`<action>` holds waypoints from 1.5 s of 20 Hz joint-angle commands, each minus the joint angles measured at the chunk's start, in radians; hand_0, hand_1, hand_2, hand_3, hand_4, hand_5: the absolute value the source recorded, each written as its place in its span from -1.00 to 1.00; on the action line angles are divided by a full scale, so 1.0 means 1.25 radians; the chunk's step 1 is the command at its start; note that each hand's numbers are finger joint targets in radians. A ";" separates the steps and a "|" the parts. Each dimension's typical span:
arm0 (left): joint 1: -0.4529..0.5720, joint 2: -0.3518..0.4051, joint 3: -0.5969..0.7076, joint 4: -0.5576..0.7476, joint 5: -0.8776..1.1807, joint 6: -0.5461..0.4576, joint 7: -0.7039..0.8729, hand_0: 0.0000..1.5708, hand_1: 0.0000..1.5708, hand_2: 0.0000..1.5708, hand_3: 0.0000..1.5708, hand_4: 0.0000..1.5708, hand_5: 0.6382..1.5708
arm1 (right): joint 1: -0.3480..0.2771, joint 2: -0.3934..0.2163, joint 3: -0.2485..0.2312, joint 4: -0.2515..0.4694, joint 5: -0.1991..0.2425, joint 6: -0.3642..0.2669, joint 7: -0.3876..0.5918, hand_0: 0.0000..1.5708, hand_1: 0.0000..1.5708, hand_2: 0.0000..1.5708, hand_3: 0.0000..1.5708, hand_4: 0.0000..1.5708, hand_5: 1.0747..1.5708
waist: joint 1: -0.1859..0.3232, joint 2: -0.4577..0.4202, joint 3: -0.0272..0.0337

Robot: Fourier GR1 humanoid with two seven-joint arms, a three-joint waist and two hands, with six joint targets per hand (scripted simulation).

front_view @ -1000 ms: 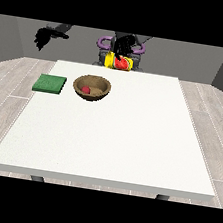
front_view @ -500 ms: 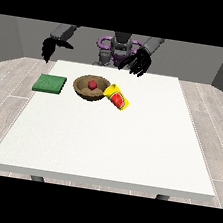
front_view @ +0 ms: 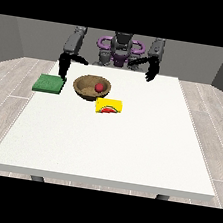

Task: Pick the cup and pour the ball into the bowl, then pick the bowl and place it on the pad

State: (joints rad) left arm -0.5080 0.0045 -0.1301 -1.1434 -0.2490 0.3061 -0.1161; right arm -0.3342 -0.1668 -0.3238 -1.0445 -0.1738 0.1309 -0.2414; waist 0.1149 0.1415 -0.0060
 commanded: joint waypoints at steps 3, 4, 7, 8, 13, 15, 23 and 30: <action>0.031 0.026 0.045 -0.039 0.100 -0.112 -0.103 -1.00 -1.00 -1.00 -1.00 -1.00 0.98 | -0.053 0.055 0.008 0.070 0.019 -0.076 -0.065 -1.00 -1.00 -1.00 -1.00 -0.58 0.99 | 0.031 0.041 0.0049; 0.075 0.023 0.027 -0.059 0.095 -0.121 -0.129 -1.00 -1.00 -1.00 -1.00 -1.00 0.98 | -0.077 0.002 -0.034 0.108 -0.007 -0.062 -0.063 -1.00 -1.00 -1.00 -1.00 -0.60 0.99 | 0.047 0.042 0.0051; 0.010 0.066 0.071 -0.075 0.111 -0.151 -0.090 -1.00 -1.00 -1.00 -1.00 -1.00 0.99 | -0.120 -0.001 -0.031 0.180 -0.009 -0.050 -0.108 -1.00 -1.00 -1.00 -1.00 -0.67 0.98 | 0.035 0.073 0.0053; 0.080 0.064 0.051 -0.093 0.110 -0.167 -0.098 -1.00 -1.00 -1.00 -1.00 -1.00 0.99 | -0.117 -0.017 -0.042 0.204 -0.016 -0.051 -0.103 -1.00 -1.00 -1.00 -1.00 -0.67 0.98 | 0.048 0.038 0.0052; 0.069 0.088 0.101 -0.092 0.118 -0.166 -0.098 -1.00 -1.00 -1.00 -1.00 -1.00 0.99 | -0.133 0.009 -0.012 0.280 -0.002 -0.064 -0.150 -1.00 -1.00 -1.00 -1.00 -0.75 0.96 | 0.013 0.043 0.0051; 0.096 0.070 0.059 -0.161 0.104 -0.173 -0.084 -1.00 -1.00 -1.00 -1.00 -1.00 0.99 | -0.146 -0.040 -0.048 0.338 -0.011 -0.052 -0.192 -1.00 -1.00 -1.00 -1.00 -0.80 0.97 | 0.055 0.065 0.0054; 0.100 0.097 0.112 -0.132 0.122 -0.192 -0.102 -1.00 -1.00 -1.00 -1.00 -1.00 0.99 | -0.169 0.043 -0.016 0.388 -0.018 -0.085 -0.187 -1.00 -1.00 -1.00 -1.00 -0.50 1.00 | 0.013 0.056 0.0050; 0.052 0.076 0.062 -0.202 0.122 -0.214 -0.078 -1.00 -1.00 -1.00 -1.00 -0.28 0.95 | -0.095 -0.038 0.033 0.446 0.145 -0.360 -0.147 1.00 1.00 1.00 1.00 0.17 0.86 | 0.113 0.126 0.0018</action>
State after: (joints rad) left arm -0.4247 0.1146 -0.0363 -1.3824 -0.1003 0.0482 -0.2086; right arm -0.5071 -0.2172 -0.3400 -0.5824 -0.0995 -0.1606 -0.5161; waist 0.2161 0.2372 -0.0372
